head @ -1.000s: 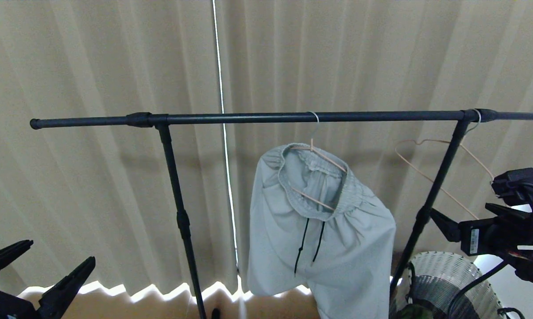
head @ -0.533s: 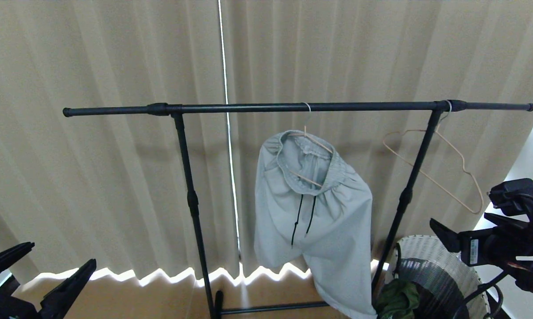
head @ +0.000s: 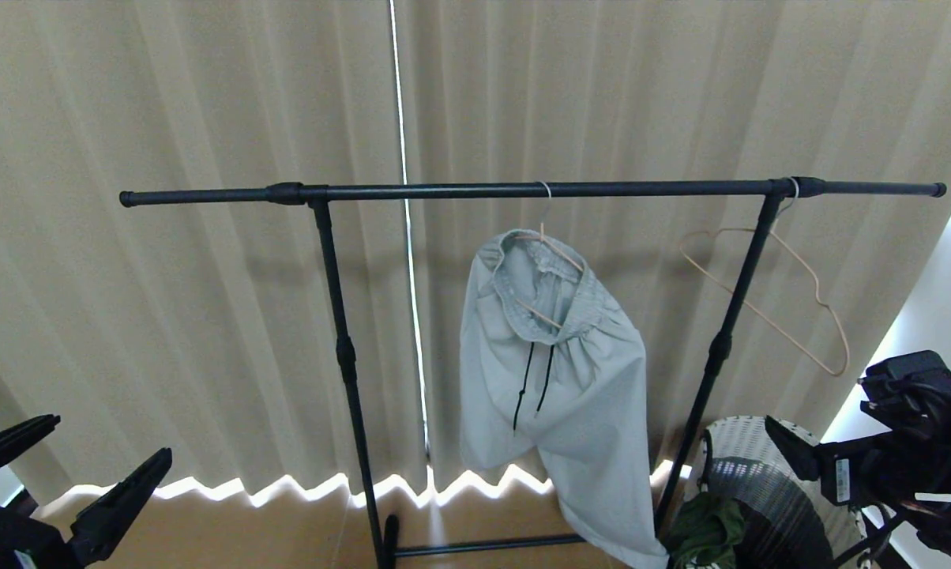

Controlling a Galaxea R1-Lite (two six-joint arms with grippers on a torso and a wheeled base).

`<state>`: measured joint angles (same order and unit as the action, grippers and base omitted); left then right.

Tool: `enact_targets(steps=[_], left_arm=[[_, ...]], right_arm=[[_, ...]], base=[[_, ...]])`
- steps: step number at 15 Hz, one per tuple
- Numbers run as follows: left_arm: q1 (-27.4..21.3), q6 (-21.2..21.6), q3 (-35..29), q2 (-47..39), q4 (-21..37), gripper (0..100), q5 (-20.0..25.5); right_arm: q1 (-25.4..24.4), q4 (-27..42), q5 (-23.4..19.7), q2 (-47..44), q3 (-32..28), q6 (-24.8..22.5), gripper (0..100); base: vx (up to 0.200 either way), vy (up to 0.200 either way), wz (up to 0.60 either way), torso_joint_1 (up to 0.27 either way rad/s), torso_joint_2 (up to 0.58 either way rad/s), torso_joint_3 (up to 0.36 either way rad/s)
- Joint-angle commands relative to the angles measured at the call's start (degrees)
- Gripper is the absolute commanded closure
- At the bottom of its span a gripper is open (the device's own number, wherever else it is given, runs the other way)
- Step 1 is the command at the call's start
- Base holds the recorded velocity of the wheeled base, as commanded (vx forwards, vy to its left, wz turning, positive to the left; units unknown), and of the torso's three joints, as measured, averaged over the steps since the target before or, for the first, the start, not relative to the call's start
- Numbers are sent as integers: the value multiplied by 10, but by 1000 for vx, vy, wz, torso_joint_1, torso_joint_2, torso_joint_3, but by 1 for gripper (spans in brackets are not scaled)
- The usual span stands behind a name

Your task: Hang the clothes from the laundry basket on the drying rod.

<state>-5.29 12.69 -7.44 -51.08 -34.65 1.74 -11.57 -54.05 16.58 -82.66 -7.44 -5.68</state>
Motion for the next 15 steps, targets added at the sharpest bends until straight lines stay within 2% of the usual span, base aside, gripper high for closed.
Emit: enact_targets(steps=[1,7,9,12,15], left_arm=[[-3,-2,0,-17,0,0,10],[-2,-9,8,-39,-1,0,15],[-2,-6,12,-36,-1,0,15],[-2,-6,13,-31,-1,0,15],[-2,-4,15,-23,-1,0,16]], right_arm=[[-3,-1,0,-5,8,-2,0],[-10,-22,6,-22,14,-21,0],[-10,-24,6,-22,16,-22,0],[-15,-24,45,-15,18,-22,0],[-17,-24,49,-14,19,-22,0]], base=[[0,0,0,0,0,0],[0,0,0,-13,27,17],[0,0,0,-168,364,212],[0,0,0,-211,492,263],[0,0,0,-214,504,284]])
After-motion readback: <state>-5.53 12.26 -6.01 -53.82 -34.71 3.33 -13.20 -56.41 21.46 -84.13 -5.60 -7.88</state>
